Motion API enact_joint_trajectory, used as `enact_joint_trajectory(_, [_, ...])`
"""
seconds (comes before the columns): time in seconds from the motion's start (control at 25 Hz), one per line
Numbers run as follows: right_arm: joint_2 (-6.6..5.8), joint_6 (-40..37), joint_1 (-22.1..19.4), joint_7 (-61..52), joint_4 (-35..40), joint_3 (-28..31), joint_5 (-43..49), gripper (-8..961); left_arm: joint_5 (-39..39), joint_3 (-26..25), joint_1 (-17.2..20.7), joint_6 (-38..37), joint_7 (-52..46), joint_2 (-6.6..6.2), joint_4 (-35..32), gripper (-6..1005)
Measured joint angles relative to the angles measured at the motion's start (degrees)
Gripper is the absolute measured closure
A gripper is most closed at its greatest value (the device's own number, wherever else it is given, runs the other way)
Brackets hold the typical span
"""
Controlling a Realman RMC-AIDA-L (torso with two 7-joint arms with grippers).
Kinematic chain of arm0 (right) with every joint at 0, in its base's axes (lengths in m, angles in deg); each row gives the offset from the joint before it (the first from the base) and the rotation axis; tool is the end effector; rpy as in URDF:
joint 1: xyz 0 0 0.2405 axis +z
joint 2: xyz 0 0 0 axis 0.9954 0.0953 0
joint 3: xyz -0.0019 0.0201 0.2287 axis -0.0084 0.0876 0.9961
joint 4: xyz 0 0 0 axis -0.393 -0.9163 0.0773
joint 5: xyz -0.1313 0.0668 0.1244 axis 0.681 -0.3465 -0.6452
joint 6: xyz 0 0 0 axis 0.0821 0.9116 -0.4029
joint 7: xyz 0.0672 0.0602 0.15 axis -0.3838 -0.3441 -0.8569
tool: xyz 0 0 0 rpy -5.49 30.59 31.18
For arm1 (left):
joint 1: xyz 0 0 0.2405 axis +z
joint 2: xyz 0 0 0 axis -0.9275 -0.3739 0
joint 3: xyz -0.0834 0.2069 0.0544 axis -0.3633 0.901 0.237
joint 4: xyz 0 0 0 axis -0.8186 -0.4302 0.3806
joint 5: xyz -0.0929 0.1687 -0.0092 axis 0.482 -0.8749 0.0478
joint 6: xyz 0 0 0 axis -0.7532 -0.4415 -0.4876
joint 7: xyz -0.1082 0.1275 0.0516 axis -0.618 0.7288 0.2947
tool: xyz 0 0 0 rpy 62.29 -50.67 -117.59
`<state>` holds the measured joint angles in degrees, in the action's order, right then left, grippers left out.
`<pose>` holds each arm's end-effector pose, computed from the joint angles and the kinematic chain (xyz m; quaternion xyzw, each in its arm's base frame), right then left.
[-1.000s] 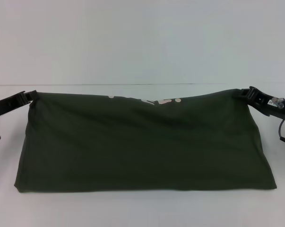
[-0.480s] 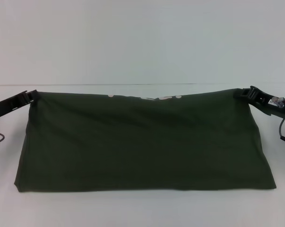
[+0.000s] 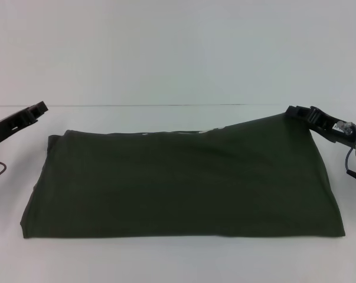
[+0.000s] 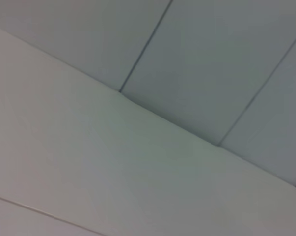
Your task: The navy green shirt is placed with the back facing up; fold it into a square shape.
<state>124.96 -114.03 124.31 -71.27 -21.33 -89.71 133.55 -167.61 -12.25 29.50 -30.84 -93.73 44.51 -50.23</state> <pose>0.2603 0.4211 0.0037 -0.6625 0.5893 0.3330 0.3209 -0.2869 0.4135 0.0474 -0.6834 -0.5097 -0.3262 0.4085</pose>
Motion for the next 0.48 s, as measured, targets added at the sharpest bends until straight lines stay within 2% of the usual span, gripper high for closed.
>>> enact_joint_trajectory(0.08, [0.0, -0.3, -0.2, 1.0, -0.2, 0.0, -1.1, 790, 0.7, 0.0, 0.2, 1.0, 0.1, 0.11, 0.1, 880])
enact_joint_trajectory(0.24, [-0.05, -0.4, -0.5, 1.7, -0.2, 0.0, -1.8, 607, 1.2, 0.0, 0.6, 0.9, 0.2, 0.14, 0.1, 841])
enact_joint_trajectory(0.48, [-0.22, 1.1, -1.2, 1.7, 0.0, 0.4, -1.9, 310, 3.0, -0.2, 2.2, -2.3, 0.2, 0.14, -0.2, 600])
